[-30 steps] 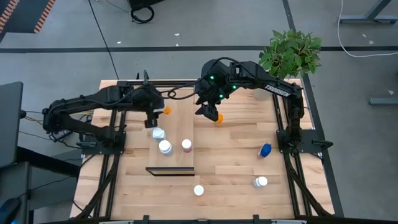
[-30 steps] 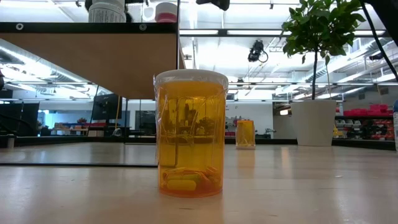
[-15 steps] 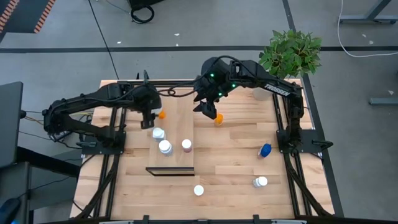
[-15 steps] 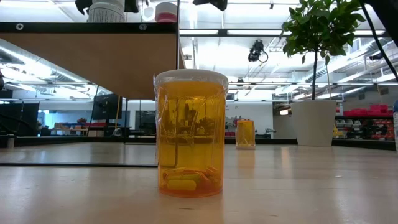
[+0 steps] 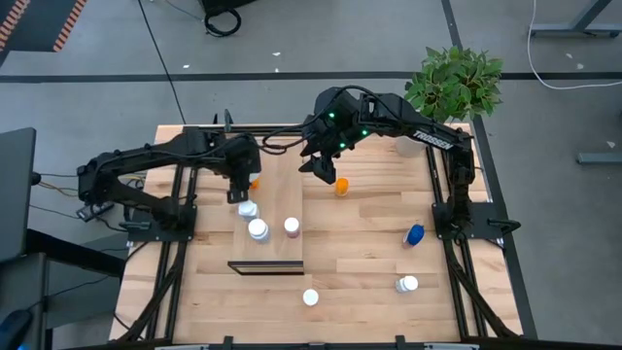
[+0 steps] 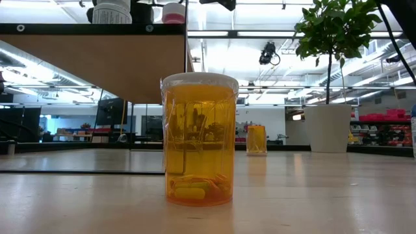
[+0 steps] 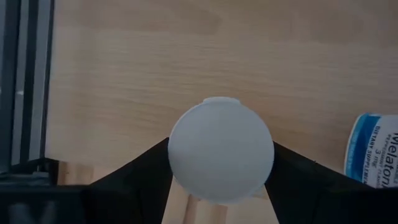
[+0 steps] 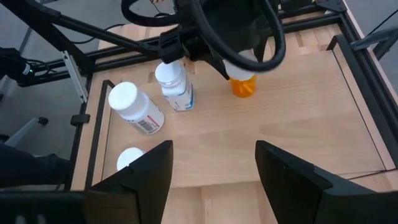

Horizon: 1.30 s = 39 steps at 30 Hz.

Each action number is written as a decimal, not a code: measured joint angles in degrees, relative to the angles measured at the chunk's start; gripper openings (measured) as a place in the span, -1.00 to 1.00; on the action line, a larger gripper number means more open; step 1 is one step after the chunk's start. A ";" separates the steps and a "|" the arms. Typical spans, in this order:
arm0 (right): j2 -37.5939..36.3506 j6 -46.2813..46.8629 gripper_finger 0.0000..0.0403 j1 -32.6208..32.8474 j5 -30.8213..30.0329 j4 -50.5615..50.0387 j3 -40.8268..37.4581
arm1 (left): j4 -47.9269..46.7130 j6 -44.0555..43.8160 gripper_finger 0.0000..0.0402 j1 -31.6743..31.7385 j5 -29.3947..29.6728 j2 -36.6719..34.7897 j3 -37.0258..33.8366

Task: Pick and place medicine bottles onto shelf by color
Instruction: Put the top orange pill bottle on the shelf

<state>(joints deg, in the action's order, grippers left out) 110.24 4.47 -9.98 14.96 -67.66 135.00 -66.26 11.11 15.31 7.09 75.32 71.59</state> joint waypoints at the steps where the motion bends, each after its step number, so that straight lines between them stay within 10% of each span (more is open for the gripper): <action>1: 0.00 0.03 0.17 0.00 0.02 0.00 0.00 | -0.08 -0.02 0.15 0.00 -0.06 0.21 -0.02; 39: 0.00 1.08 0.17 0.02 0.07 0.02 0.00 | -1.23 0.02 0.18 2.87 3.45 0.01 -0.35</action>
<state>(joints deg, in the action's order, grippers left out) 110.24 5.55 -9.96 15.03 -67.64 135.00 -67.49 11.14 18.18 10.54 75.33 71.24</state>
